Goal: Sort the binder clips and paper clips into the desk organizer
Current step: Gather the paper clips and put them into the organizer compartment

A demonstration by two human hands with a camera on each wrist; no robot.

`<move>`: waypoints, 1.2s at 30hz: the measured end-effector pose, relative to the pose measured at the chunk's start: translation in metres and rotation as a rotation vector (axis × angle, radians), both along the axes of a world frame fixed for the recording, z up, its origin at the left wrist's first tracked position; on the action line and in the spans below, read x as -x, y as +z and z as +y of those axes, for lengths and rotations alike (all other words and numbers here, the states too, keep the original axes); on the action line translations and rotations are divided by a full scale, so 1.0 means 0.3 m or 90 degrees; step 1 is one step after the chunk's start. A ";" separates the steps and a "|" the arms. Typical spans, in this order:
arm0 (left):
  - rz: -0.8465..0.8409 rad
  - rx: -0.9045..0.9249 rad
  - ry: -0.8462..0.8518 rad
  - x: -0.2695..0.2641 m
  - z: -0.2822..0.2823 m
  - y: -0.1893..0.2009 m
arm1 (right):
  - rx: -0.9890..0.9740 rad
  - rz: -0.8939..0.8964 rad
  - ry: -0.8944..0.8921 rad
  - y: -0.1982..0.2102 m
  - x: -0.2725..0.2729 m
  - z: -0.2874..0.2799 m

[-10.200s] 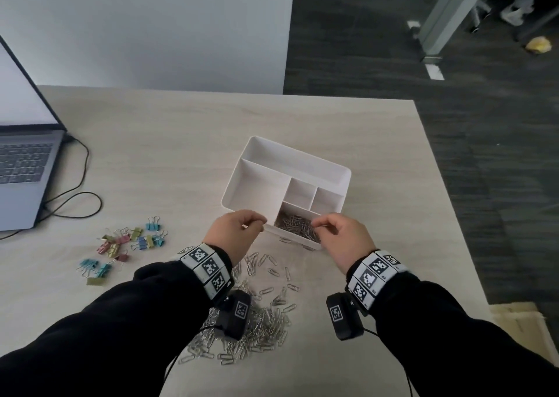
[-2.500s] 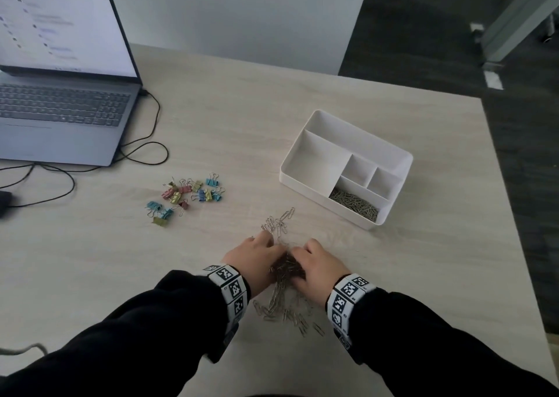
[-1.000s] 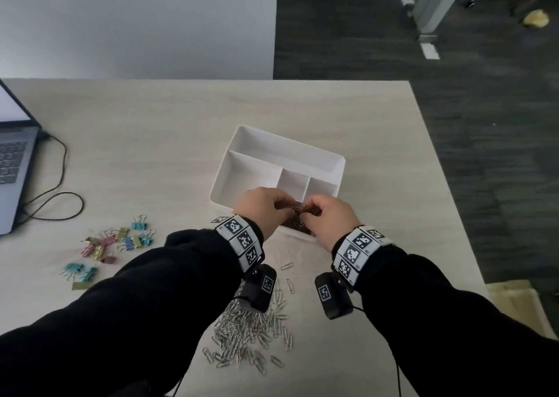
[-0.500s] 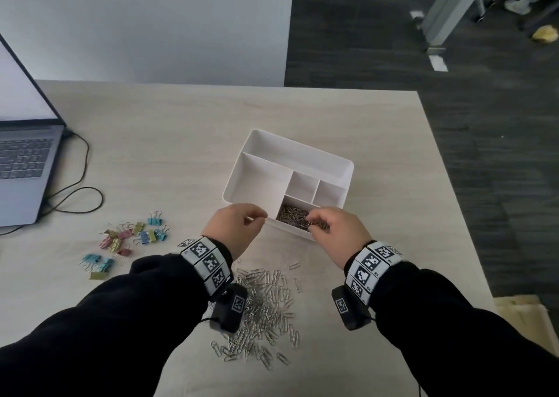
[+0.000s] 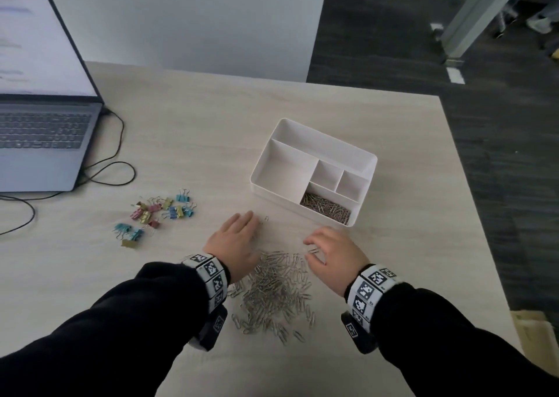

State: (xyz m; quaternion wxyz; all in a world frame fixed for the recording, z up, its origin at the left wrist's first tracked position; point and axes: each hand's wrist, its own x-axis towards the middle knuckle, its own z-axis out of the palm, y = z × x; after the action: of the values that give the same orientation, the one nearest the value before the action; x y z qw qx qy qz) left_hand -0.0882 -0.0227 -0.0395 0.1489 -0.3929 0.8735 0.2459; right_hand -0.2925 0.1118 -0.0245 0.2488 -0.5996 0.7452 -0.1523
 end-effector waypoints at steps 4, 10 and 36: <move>-0.013 0.001 -0.080 0.031 0.051 -0.023 | -0.183 0.091 -0.047 -0.045 -0.055 0.046; 0.034 -0.019 -0.177 -0.034 0.151 -0.042 | -0.173 0.068 0.070 -0.059 -0.152 0.092; 0.049 -0.019 -0.002 -0.053 0.062 -0.032 | -0.070 0.032 0.116 -0.053 -0.128 0.043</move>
State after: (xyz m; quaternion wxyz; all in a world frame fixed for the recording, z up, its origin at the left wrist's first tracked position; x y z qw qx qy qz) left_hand -0.0723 -0.0041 -0.0489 0.1215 -0.3799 0.8753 0.2734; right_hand -0.2542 0.1246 -0.0403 0.2754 -0.6539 0.7008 -0.0733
